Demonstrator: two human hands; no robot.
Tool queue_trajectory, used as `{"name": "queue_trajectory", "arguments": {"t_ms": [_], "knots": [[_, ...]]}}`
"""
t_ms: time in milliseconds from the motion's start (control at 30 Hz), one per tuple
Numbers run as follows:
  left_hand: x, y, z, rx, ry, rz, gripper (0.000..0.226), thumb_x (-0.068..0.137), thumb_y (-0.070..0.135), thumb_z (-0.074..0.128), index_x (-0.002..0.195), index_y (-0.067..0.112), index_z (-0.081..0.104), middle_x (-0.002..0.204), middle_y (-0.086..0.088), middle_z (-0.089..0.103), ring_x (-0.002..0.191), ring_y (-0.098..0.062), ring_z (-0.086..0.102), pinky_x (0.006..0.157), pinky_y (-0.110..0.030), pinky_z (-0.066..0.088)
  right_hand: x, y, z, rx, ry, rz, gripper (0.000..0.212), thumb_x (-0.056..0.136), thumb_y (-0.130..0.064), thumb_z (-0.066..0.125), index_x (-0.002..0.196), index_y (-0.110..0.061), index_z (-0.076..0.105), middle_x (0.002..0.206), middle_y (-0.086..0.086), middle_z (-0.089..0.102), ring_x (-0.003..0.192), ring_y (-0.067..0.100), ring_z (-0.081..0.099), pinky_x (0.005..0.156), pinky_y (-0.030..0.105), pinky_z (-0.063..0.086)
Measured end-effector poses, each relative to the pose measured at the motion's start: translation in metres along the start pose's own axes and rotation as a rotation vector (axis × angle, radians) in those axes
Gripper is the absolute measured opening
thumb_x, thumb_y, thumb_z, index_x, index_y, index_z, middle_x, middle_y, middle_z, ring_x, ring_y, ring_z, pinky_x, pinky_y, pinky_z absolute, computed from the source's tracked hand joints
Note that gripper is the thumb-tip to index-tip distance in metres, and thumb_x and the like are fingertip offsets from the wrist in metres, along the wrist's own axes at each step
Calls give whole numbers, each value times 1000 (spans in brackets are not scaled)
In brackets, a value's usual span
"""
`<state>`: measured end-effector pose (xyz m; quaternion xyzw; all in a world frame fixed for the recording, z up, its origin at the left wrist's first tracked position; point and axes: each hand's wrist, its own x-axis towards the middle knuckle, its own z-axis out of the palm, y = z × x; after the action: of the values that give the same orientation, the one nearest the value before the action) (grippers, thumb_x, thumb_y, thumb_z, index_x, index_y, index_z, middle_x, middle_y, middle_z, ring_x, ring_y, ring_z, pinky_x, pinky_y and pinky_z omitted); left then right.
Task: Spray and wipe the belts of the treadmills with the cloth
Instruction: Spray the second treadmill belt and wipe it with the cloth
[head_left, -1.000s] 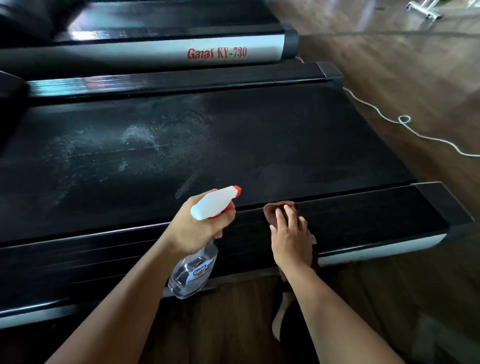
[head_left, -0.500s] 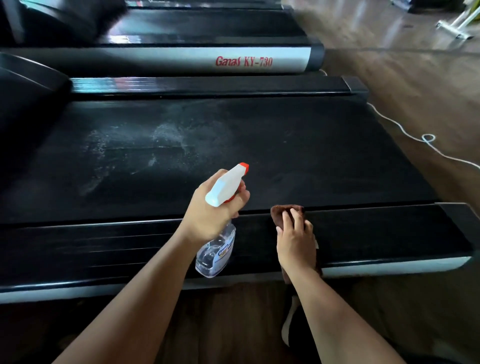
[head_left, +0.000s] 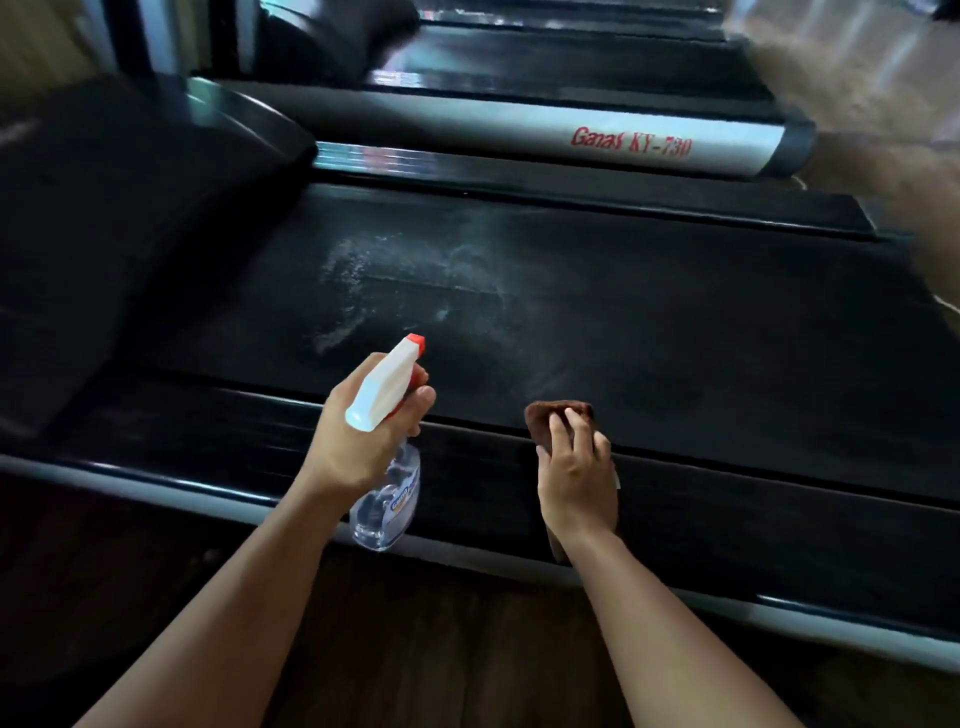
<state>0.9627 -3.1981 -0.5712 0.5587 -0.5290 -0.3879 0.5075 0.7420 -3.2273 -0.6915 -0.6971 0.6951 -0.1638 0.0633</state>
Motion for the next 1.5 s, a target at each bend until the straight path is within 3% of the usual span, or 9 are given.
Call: {"name": "queue_trajectory", "arguments": {"t_ms": [300, 433, 533, 800, 900, 1200, 1367, 1433, 1500], "knots": [[11, -31, -108, 10, 284, 10, 20, 88, 26, 75, 106, 27, 68, 97, -9, 68, 81, -19, 62, 77, -46, 53, 13, -110, 37, 74, -90, -195, 51, 95, -26, 63, 142, -14, 50, 149, 9, 45, 129, 36, 46, 101, 50, 46], [24, -43, -150, 15, 373, 6, 22, 89, 21, 77, 105, 33, 68, 99, 9, 70, 90, -6, 64, 80, -29, 53, 20, -152, 53, 84, -126, -262, 51, 96, -28, 61, 144, -15, 48, 149, 10, 44, 128, 36, 46, 101, 50, 45], [36, -51, -182, 9, 440, -21, 25, 87, 19, 78, 109, 28, 68, 106, 6, 70, 96, -6, 65, 81, -22, 51, 27, -181, 65, 118, -158, -295, 51, 97, -29, 58, 145, -18, 46, 151, 8, 42, 132, 35, 42, 104, 52, 44], [65, -79, -257, 58, 585, -21, 28, 88, 23, 78, 114, 26, 69, 110, 9, 69, 107, -9, 65, 95, -34, 54, 45, -247, 99, 141, -208, -379, 52, 99, -32, 52, 148, -18, 42, 152, 8, 38, 134, 33, 39, 104, 53, 44], [75, -87, -278, 52, 633, -30, 24, 87, 25, 79, 105, 37, 70, 114, 5, 70, 110, -12, 66, 97, -36, 54, 50, -264, 110, 135, -214, -412, 52, 97, -32, 56, 146, -18, 43, 150, 8, 41, 132, 34, 42, 100, 54, 47], [90, -105, -292, -5, 733, -59, 26, 86, 21, 79, 110, 25, 69, 116, 4, 71, 104, -7, 67, 90, -23, 54, 51, -276, 134, 53, -254, -505, 49, 95, -30, 60, 141, -18, 50, 147, 7, 48, 128, 33, 49, 98, 50, 49], [86, -116, -279, -7, 861, -166, 29, 85, 27, 80, 111, 19, 69, 91, 15, 73, 85, 5, 68, 77, -14, 52, 56, -274, 135, 118, -310, -497, 47, 97, -35, 55, 141, -18, 49, 148, 9, 45, 129, 33, 46, 106, 46, 44], [76, -124, -271, 103, 869, -225, 37, 86, 38, 78, 113, 17, 64, 88, 14, 71, 81, 6, 68, 79, -23, 54, 57, -273, 132, 156, -328, -465, 48, 98, -41, 52, 142, -21, 48, 151, 6, 41, 134, 29, 41, 109, 45, 41], [64, -133, -261, 191, 863, -234, 51, 85, 48, 75, 127, 26, 56, 109, 13, 69, 101, 0, 66, 93, -34, 54, 55, -271, 127, 175, -335, -450, 49, 98, -44, 50, 142, -23, 48, 152, 5, 39, 138, 26, 38, 111, 45, 40]]}}
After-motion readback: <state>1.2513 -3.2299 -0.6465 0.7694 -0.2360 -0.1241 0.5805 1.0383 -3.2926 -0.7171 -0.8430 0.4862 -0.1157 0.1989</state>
